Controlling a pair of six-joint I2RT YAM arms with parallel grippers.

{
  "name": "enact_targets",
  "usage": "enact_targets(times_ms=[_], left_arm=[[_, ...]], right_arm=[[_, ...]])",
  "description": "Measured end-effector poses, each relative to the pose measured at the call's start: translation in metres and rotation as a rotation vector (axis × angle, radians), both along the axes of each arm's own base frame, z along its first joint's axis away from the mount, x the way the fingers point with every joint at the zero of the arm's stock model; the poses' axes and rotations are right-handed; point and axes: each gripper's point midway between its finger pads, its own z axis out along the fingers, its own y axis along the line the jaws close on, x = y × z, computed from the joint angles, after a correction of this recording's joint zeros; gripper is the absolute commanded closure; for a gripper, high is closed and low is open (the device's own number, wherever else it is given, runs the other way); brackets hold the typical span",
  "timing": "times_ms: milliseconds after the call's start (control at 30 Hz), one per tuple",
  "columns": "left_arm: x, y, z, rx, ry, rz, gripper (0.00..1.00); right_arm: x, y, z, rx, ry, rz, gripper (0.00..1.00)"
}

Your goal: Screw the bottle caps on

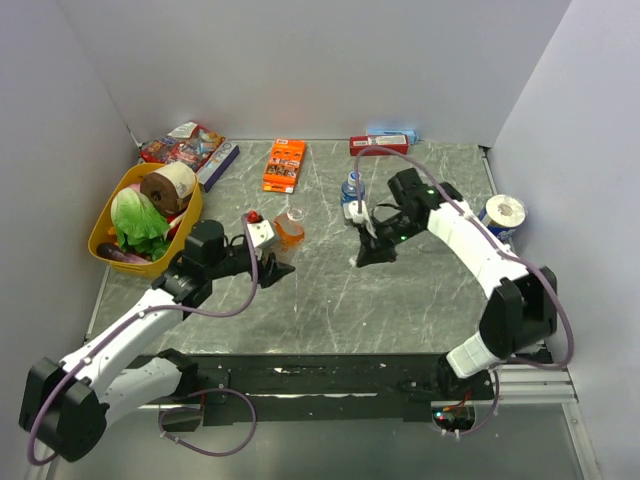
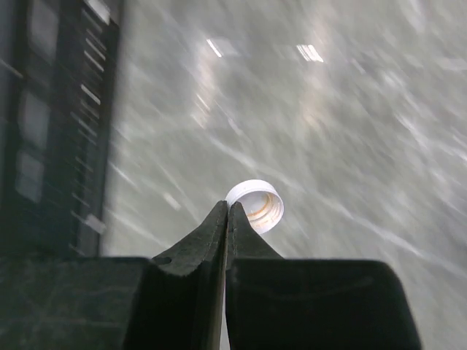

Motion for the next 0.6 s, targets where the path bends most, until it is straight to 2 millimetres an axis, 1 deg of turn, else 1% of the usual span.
enact_targets(times_ms=[67, 167, 300, 400, 467, 500, 567, 600], left_arm=[[0.002, 0.007, 0.003, 0.000, -0.004, 0.031, 0.43], [0.007, 0.020, 0.001, 0.016, 0.012, 0.088, 0.43], [0.007, 0.030, -0.003, 0.038, 0.042, 0.124, 0.43], [0.006, 0.036, -0.004, 0.046, 0.055, 0.141, 0.43], [0.006, 0.041, -0.005, 0.050, 0.064, 0.155, 0.43], [0.007, 0.043, -0.006, 0.052, 0.068, 0.162, 0.43], [0.008, 0.046, -0.006, 0.055, 0.068, 0.174, 0.43], [0.009, 0.048, -0.006, 0.056, 0.066, 0.179, 0.43]], right_arm=[[-0.013, 0.021, 0.004, 0.076, 0.154, -0.006, 0.95], [-0.035, 0.043, -0.001, 0.133, 0.369, -0.002, 0.95], [-0.067, 0.061, -0.008, 0.164, 0.579, 0.030, 0.94], [-0.084, 0.072, -0.014, 0.175, 0.682, 0.073, 0.94], [-0.095, 0.077, -0.022, 0.171, 0.736, 0.093, 0.94], [-0.103, 0.078, -0.029, 0.160, 0.758, 0.098, 0.95], [-0.123, 0.079, -0.045, 0.120, 0.805, 0.104, 0.95], [-0.133, 0.078, -0.057, 0.091, 0.820, 0.095, 0.95]])
